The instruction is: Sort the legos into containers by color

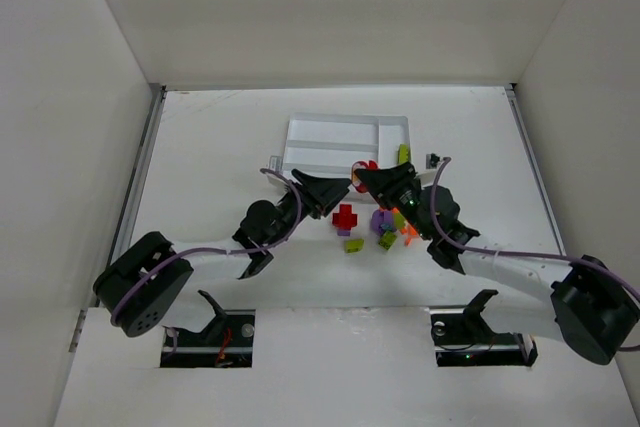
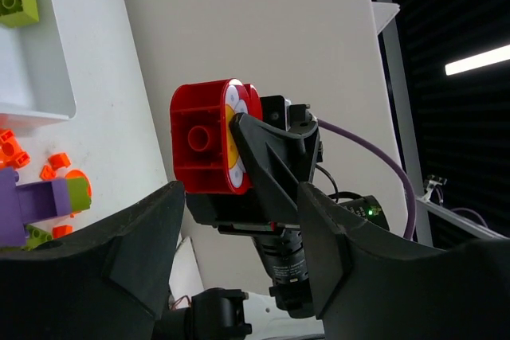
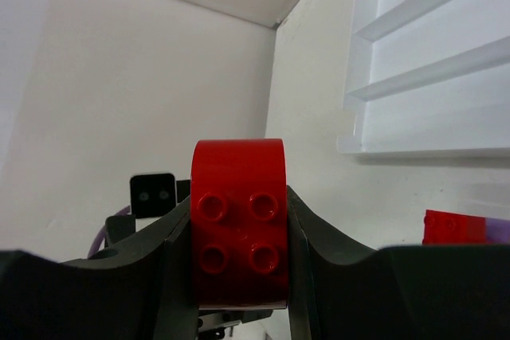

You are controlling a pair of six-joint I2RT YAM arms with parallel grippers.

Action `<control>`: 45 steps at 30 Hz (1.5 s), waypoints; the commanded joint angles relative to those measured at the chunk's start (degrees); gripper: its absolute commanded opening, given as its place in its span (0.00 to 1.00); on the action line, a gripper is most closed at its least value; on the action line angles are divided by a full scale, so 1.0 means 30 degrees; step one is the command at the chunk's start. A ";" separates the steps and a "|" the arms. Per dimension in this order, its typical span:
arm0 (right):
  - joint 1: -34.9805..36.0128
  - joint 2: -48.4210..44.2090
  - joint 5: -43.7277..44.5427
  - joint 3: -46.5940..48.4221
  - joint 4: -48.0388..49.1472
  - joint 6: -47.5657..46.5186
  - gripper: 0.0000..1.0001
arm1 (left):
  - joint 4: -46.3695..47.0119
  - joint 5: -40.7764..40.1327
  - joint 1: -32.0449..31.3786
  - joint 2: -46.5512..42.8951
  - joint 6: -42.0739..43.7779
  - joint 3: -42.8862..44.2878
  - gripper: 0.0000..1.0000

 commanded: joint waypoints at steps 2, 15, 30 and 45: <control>0.0200 0.0645 0.0623 0.0520 0.3515 0.1887 0.27 | 0.1554 0.0426 0.0356 -0.0606 0.0309 -0.0164 0.56; 0.0288 0.2050 0.0301 0.0285 0.5598 0.3178 0.27 | 0.1786 0.0544 0.0649 0.0886 0.0074 0.0919 0.54; 0.0492 0.3664 -0.0227 -0.0125 0.7474 0.3999 0.27 | 0.3370 -0.0042 0.0238 0.1591 0.0162 0.0773 0.47; 0.1196 0.4835 -0.0373 -0.0476 0.8615 0.4819 0.26 | 0.3487 -0.0277 0.0356 0.1972 0.0747 0.1154 0.43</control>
